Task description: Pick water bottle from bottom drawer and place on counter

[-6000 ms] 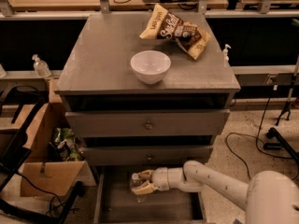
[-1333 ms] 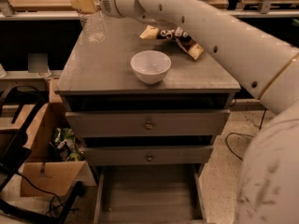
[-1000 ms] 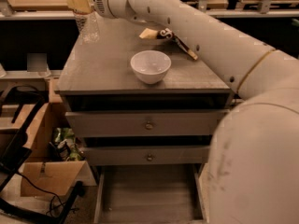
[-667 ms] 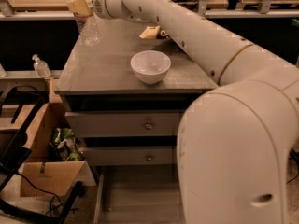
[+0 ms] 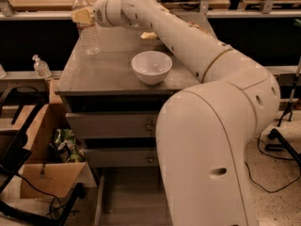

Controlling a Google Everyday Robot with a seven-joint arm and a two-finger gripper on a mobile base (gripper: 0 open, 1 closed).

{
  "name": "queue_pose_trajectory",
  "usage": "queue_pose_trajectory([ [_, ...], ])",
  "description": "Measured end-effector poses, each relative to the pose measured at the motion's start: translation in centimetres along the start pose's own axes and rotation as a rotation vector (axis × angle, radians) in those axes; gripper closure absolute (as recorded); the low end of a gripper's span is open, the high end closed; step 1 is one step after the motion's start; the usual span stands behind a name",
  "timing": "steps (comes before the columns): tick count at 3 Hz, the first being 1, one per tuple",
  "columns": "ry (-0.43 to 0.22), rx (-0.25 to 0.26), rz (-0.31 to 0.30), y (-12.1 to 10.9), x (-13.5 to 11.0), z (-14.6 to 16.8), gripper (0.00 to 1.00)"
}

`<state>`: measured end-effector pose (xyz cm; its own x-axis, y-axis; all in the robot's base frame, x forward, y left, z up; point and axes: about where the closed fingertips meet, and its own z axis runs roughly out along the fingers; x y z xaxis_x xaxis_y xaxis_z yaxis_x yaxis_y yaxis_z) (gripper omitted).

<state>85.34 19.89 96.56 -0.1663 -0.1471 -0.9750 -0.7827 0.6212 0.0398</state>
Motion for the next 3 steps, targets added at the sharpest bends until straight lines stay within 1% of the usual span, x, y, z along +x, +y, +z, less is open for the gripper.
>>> queue_pose_trajectory([
  [1,-0.035,-0.003,0.037,-1.25,1.40,0.71,1.00],
  [2,-0.103,-0.012,0.025,-1.75,1.51,0.69,1.00],
  [3,-0.102,-0.014,0.025,-1.60,1.52,0.81,0.99],
])
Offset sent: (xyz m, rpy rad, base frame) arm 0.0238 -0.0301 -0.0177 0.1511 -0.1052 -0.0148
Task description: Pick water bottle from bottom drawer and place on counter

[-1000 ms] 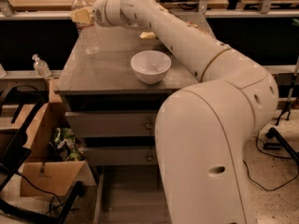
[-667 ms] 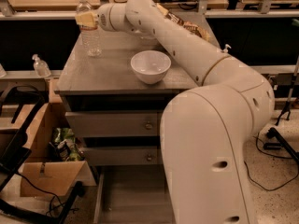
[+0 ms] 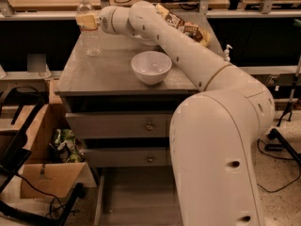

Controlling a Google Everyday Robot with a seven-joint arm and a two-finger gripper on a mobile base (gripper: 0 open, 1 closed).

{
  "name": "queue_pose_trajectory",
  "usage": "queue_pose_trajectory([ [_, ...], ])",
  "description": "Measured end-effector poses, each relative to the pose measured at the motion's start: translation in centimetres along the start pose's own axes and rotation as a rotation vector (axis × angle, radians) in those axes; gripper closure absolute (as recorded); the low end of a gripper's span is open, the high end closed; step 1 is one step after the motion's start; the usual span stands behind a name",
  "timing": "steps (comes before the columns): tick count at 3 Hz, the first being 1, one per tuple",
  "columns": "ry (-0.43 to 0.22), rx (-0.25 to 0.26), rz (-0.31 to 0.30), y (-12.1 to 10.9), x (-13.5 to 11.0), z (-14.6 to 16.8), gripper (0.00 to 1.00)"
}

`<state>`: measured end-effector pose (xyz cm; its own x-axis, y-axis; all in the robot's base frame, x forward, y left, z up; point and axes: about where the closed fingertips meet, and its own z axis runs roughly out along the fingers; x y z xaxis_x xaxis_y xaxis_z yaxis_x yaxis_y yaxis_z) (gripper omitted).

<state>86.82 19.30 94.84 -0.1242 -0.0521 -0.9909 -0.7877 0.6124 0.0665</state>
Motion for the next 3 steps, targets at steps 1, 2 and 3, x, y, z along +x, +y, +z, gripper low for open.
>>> queue_pose_trajectory([
  [1,0.001,-0.004,0.001,0.22,0.09,0.21,0.80],
  [2,0.002,-0.007,0.002,0.43,0.21,0.42,0.54],
  [3,0.004,-0.012,0.003,0.70,0.35,0.68,0.23],
])
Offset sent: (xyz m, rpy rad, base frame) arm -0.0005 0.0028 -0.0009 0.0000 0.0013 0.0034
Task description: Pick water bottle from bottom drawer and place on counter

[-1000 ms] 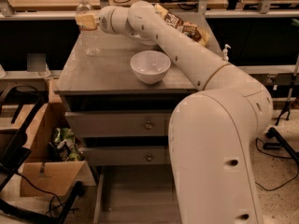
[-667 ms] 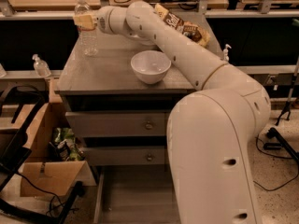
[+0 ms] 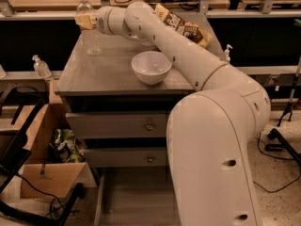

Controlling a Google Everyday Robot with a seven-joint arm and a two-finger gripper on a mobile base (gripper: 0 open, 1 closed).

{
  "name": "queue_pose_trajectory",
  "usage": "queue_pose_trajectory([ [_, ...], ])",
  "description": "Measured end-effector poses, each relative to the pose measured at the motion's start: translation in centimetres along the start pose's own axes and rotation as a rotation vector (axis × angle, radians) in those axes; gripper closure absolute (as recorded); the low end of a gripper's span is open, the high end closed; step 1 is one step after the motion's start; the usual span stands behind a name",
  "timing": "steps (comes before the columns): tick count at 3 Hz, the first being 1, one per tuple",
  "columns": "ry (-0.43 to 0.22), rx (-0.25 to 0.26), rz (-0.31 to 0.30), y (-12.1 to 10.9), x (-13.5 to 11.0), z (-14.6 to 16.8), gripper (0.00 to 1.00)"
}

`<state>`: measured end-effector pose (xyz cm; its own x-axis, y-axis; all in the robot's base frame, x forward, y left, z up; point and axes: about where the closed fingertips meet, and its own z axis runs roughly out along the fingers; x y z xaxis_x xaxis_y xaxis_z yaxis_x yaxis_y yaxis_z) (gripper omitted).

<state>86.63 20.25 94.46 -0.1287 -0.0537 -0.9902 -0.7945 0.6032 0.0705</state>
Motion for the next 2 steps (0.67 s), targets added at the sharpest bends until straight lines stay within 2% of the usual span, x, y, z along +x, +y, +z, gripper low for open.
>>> queue_pose_trajectory([
  [1,0.001,-0.003,0.001,0.18,0.09,0.18,0.01],
  [2,0.001,-0.004,0.001,0.25,0.12,0.24,0.00],
])
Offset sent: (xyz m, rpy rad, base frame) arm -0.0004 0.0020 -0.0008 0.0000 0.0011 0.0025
